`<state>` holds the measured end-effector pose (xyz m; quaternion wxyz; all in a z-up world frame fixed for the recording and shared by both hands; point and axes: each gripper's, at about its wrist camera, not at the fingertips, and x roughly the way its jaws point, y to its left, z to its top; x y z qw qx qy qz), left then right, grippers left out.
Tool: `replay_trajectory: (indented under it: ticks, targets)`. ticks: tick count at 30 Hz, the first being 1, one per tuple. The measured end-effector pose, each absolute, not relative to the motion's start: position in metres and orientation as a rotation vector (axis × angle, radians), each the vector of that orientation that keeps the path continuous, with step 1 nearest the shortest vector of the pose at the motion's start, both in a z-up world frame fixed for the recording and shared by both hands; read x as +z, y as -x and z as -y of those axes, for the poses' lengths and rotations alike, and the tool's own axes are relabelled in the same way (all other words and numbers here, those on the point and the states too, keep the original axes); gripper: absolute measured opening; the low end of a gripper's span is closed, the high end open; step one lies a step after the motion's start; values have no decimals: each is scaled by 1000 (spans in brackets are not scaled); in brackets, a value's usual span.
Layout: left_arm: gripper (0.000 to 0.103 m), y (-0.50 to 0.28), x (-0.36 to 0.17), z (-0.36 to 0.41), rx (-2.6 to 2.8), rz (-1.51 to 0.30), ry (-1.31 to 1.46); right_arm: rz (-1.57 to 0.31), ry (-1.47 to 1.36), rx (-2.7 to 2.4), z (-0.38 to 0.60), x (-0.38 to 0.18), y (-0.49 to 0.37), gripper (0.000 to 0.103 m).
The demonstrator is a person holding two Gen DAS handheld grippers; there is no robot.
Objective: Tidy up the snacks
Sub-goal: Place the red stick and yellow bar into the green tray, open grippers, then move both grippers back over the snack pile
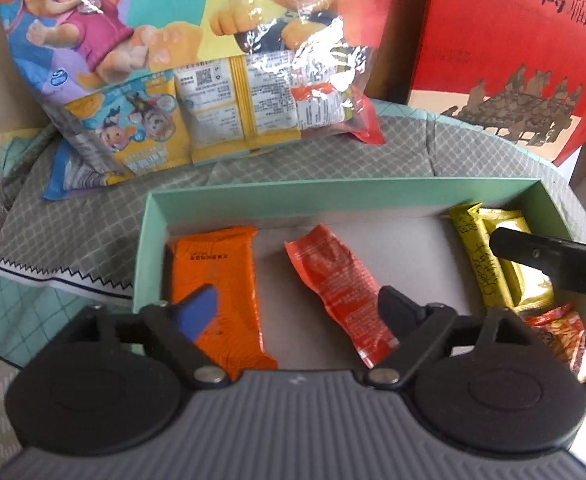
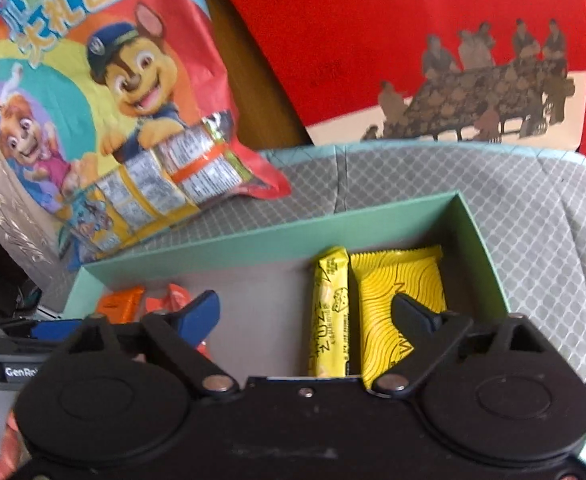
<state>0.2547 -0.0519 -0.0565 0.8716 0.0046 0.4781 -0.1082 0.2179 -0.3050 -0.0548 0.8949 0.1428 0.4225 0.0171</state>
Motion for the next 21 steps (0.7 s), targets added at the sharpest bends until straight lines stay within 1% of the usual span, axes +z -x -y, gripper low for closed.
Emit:
replay_trajectory:
  ticks: [1, 2, 3, 11, 21]
  targets:
    - [95, -253, -54, 52, -230, -1001, -2, -874, -304, 40, 305, -51, -215, 98]
    - [100, -250, -51, 52, -232, -1000, 4, -871, -314, 41, 305, -47, -212, 103]
    - [102, -246, -48, 52, -234, -995, 8, -866, -322, 41, 305, -42, -208, 103]
    - [103, -200, -31, 55, -276, -991, -21, -873, -326, 62, 297, -19, -168, 103]
    - [103, -139, -29, 52, -301, -1031, -22, -893, -346, 85, 295, -3, -105, 103]
